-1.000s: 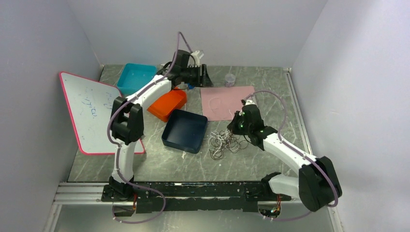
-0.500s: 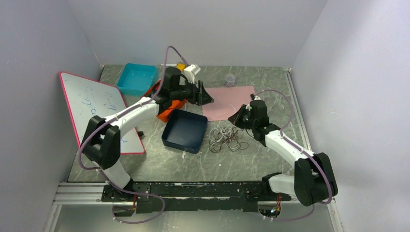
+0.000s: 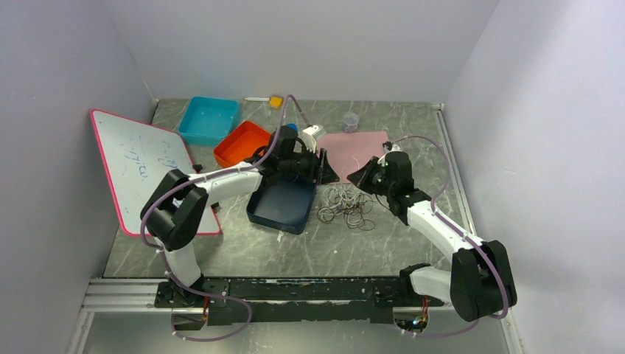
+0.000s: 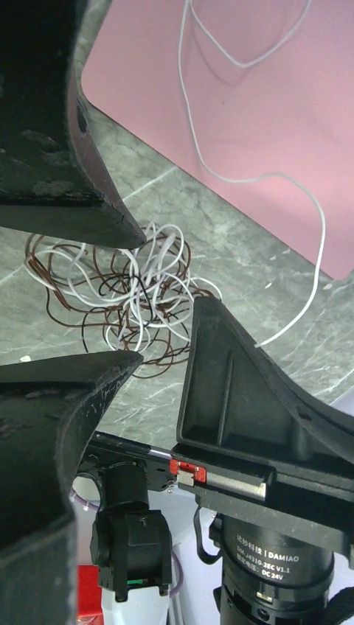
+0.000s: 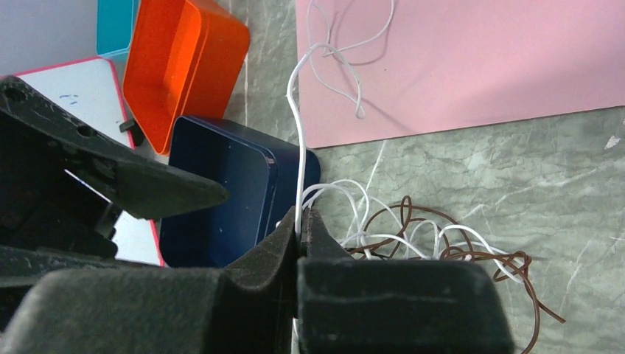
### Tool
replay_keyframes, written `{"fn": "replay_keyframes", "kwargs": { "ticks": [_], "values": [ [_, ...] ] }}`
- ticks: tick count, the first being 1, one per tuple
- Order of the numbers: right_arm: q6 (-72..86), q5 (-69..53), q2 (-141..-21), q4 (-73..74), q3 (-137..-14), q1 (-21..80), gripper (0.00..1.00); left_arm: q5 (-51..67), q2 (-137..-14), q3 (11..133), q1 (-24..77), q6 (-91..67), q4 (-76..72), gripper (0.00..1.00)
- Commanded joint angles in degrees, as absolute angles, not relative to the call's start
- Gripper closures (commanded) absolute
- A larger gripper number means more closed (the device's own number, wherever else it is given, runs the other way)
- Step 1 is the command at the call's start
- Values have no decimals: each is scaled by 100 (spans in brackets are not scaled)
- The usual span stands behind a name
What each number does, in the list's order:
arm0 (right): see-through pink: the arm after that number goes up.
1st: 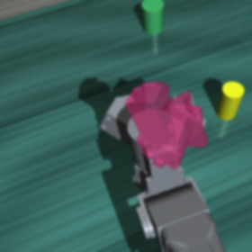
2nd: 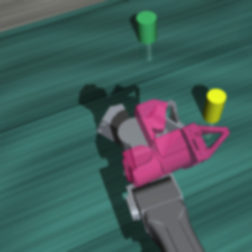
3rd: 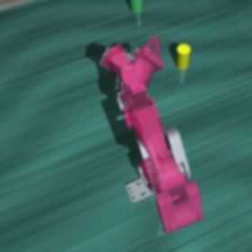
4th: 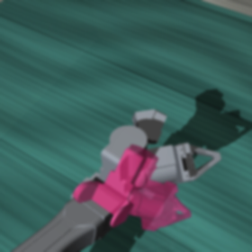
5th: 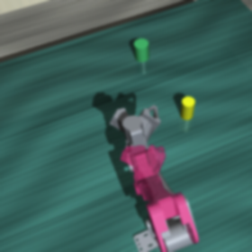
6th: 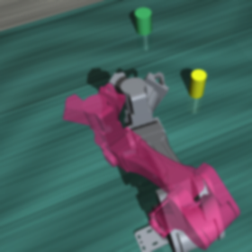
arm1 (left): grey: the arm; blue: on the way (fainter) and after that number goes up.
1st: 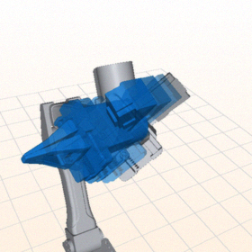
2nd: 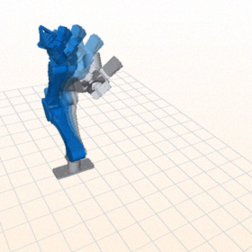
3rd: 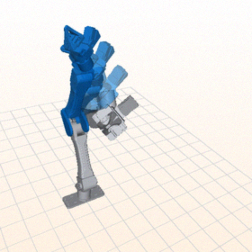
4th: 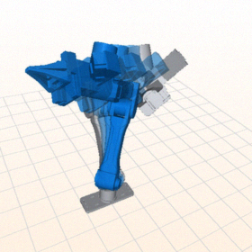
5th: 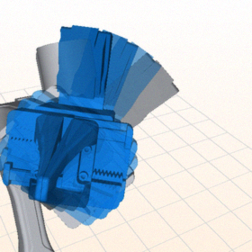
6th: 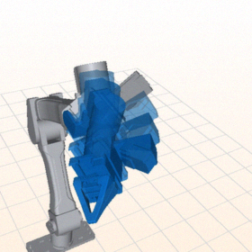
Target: Untangle the cables
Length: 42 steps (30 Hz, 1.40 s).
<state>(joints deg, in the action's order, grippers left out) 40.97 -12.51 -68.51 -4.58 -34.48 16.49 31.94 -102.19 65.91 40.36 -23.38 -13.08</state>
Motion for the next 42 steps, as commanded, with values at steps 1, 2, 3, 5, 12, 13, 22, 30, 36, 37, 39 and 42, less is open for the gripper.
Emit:
{"fn": "replay_keyframes", "kwargs": {
  "ticks": [1,2,3,5,12,13,22,30,36,37,39,42],
  "values": [
    [4261,-1398,-6759,-654,-3392,1582,100,3186,-10358,6638,4248,-1931,-1855,43],
    [4275,-1417,-6766,-659,-3392,1575,100,3206,-10391,6647,4269,-1899,-1892,43],
    [4286,-1431,-6770,-659,-3393,1574,100,3208,-10431,6645,4290,-1868,-1933,43],
    [4306,-1433,-6777,-651,-3382,1567,100,3225,-10487,6648,4327,-1809,-2014,43],
    [4398,-1464,-6815,-622,-3357,1490,100,3202,-10697,6613,4500,-1706,-2270,44],
    [4414,-1486,-6830,-636,-3349,1476,100,3174,-10723,6603,4534,-1697,-2299,44],
    [4536,-1633,-6881,-726,-3322,1426,100,2877,-11132,6926,4779,-1661,-2261,45],
    [4475,-1619,-6783,-571,-3386,1416,100,2798,-11602,7276,4855,-1651,-2160,48],
    [4499,-1491,-6459,-478,-3477,1292,100,2840,-11767,7016,5030,-1718,-2227,52],
    [4508,-1478,-6393,-456,-3512,1254,100,2818,-11783,6950,5067,-1724,-2224,53],
    [4522,-1458,-6250,-404,-3568,1181,100,2783,-11804,6807,5124,-1781,-2282,54],
    [4548,-1478,-6021,-338,-3691,1007,100,2762,-11826,6603,5182,-1889,-2371,55]
  ]
}}
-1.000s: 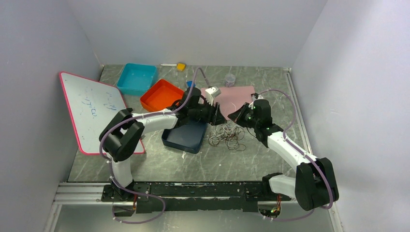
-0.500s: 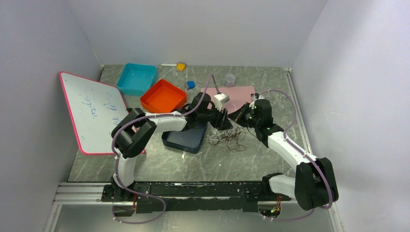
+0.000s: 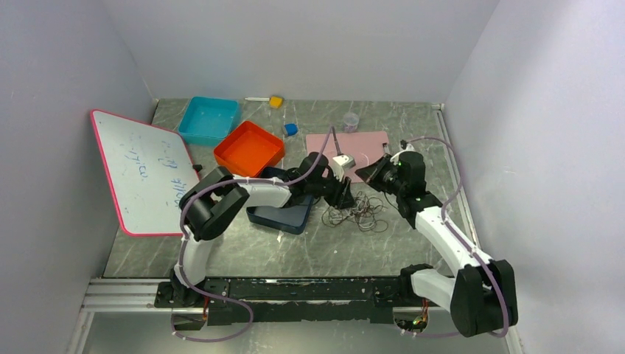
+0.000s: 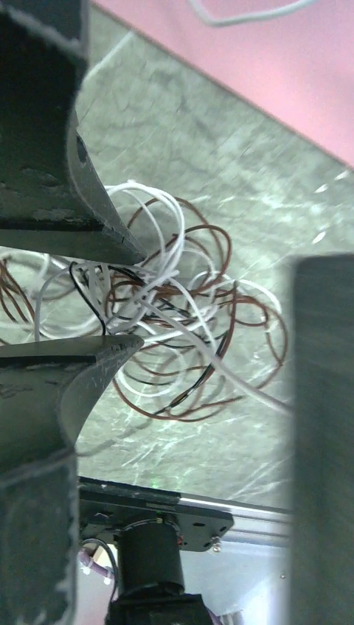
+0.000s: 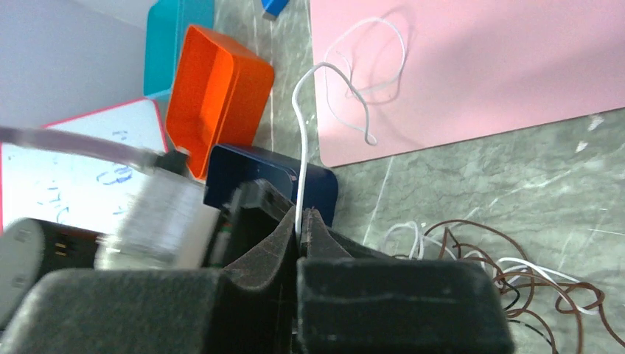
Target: Untangle the cables
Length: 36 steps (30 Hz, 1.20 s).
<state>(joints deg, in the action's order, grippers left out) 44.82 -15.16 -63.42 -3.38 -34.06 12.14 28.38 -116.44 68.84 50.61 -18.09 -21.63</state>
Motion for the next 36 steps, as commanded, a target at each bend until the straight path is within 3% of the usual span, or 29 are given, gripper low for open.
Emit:
{"fn": "replay_keyframes", "kwargs": {
  "ticks": [1,13,20,36],
  "values": [
    [4544,-1495,-5966,-301,-3753,958,100,2760,-11837,6566,5208,-1904,-2380,55],
    [4479,-1410,-5467,190,-4683,809,100,2618,-12012,6422,5304,-1885,-2260,60],
    [4198,-1070,-5320,612,-5181,779,100,2642,-12059,6376,5300,-1890,-2175,84],
    [2863,169,-5366,1599,-7220,685,100,2561,-12059,6205,5300,-1890,-2085,85]
  ]
}}
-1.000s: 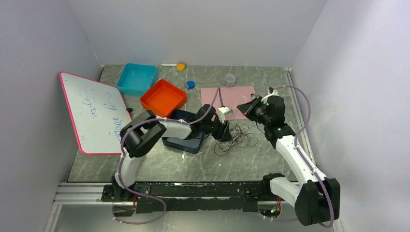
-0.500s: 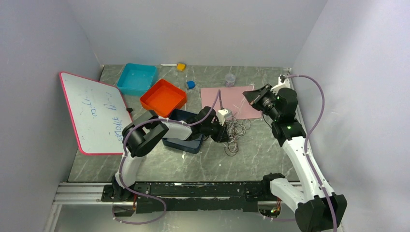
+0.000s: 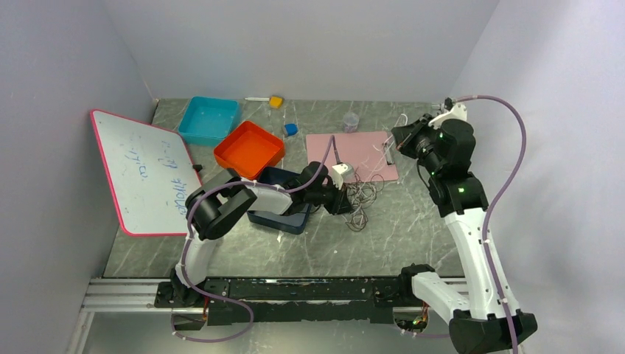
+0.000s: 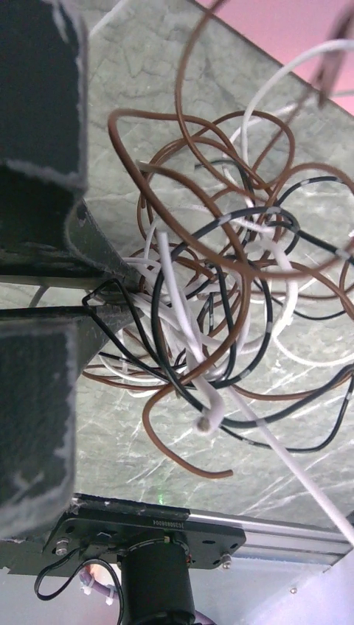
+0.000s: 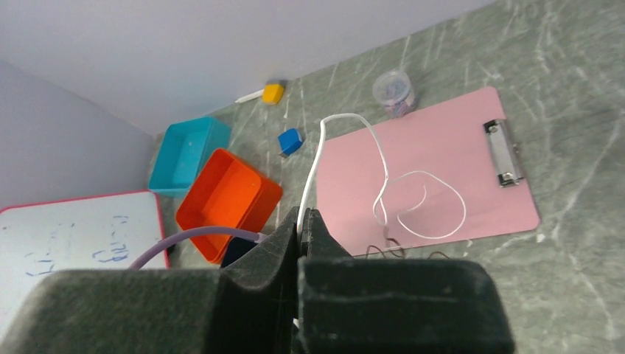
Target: Untangle the cables
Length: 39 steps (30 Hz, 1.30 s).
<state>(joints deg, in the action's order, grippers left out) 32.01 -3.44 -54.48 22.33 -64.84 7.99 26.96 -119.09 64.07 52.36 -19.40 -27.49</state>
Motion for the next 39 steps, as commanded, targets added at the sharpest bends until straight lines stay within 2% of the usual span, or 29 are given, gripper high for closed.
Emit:
{"fn": "replay_keyframes", "kwargs": {
  "ticks": [1,21,24,28,32,39],
  "values": [
    [2805,210,-5388,1624,-7326,686,100,2566,-12065,6205,5300,-1885,-2072,85],
    [1972,1081,-5446,1852,-8465,686,100,2462,-12146,6104,5309,-1845,-1875,85],
    [1903,1161,-5433,1860,-8534,686,100,2446,-12146,6074,5307,-1855,-1865,83],
    [1776,1282,-5427,1895,-8636,685,100,2408,-12167,6036,5309,-1881,-1820,77],
    [1780,1227,-5396,1964,-8539,684,100,2394,-12105,5941,5309,-1889,-1820,76],
    [1985,1263,-5152,2073,-7575,681,100,2325,-11837,5777,5309,-1905,-1723,83]
  ]
}}
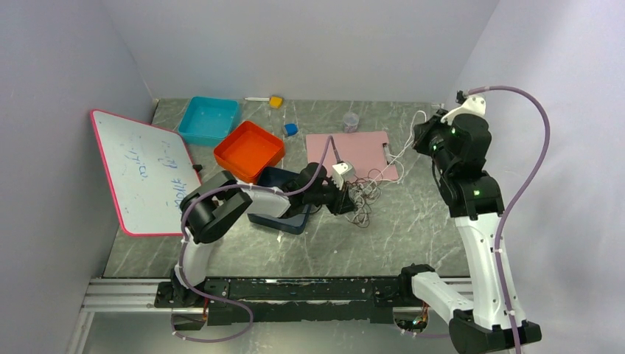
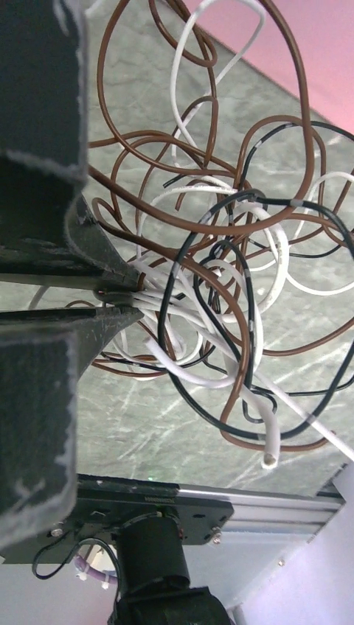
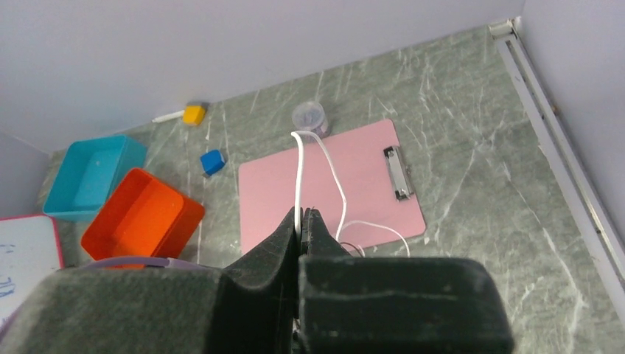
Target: Untangle the cables
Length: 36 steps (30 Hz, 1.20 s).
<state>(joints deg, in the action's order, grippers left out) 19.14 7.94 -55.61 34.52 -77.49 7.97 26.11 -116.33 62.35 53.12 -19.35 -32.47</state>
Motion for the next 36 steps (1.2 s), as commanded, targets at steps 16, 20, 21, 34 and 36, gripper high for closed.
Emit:
{"fn": "replay_keyframes", "kwargs": {
  "ticks": [16,20,21,34,36],
  "values": [
    [2106,1340,-5477,1702,-5520,648,100,2477,-10296,5572,5309,-1735,-805,88],
    [2199,1139,-5505,1394,-5250,599,100,2614,-10011,5839,5309,-1496,-282,93],
    [2179,1131,-5509,1303,-5275,585,100,2646,-9962,5941,5309,-1429,-103,93],
    [1831,-170,-5469,-907,-6072,577,100,3042,-10144,7867,5218,-1063,2023,93],
    [1963,-348,-5383,-1159,-6090,573,100,3122,-10263,8085,5086,-1105,2251,93]
  ]
}}
